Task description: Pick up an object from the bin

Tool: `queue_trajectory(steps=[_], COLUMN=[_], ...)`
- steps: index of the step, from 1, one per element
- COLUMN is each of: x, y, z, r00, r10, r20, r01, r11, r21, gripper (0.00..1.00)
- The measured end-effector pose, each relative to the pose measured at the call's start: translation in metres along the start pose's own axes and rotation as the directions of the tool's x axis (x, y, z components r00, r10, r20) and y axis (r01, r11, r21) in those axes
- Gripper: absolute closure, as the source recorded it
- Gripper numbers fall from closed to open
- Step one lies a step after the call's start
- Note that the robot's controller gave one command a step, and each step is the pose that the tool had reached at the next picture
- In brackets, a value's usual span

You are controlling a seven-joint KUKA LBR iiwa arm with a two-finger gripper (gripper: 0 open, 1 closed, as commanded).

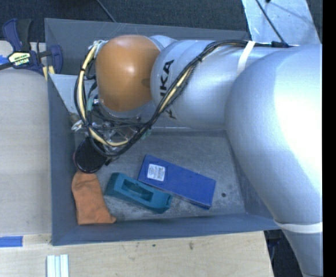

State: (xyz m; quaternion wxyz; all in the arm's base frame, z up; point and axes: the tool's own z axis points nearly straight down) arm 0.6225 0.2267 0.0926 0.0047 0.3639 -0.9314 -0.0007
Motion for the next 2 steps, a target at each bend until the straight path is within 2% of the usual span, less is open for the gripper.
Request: queue_trajectory(steps=[2], x=[-0.002], y=[-0.001], z=[-0.041], r00=[1.000], r10=[0.001], r20=[0.013], r01=[-0.001], r11=[1.000], r21=[0.006], gripper=[1.00])
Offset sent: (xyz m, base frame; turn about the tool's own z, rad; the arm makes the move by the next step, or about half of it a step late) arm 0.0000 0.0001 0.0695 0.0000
